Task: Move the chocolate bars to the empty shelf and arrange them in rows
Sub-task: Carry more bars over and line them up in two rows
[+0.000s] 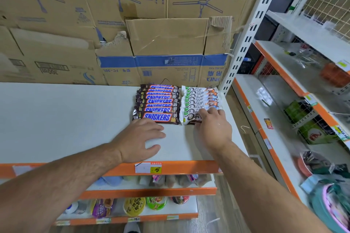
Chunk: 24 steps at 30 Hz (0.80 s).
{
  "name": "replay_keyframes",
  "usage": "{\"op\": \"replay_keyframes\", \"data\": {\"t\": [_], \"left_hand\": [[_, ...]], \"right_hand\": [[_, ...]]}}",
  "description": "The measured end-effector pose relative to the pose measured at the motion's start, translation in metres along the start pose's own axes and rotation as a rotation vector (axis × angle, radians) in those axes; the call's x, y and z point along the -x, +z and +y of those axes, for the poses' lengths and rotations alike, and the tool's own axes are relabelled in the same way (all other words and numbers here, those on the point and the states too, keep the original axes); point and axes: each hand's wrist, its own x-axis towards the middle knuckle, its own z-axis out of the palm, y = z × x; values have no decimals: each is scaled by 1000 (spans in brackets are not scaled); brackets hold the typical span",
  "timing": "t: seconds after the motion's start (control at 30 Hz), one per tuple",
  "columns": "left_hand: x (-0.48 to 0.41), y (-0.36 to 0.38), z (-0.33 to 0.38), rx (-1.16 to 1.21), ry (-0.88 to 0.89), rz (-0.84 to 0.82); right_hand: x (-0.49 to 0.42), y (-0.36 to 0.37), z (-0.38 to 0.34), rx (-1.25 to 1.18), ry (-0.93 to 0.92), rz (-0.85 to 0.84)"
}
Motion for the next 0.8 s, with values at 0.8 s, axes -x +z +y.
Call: {"op": "replay_keyframes", "data": {"t": [0.8], "left_hand": [[88, -101, -57, 68, -329, -124]], "right_hand": [[75, -41, -179, -184, -156, -305]]}}
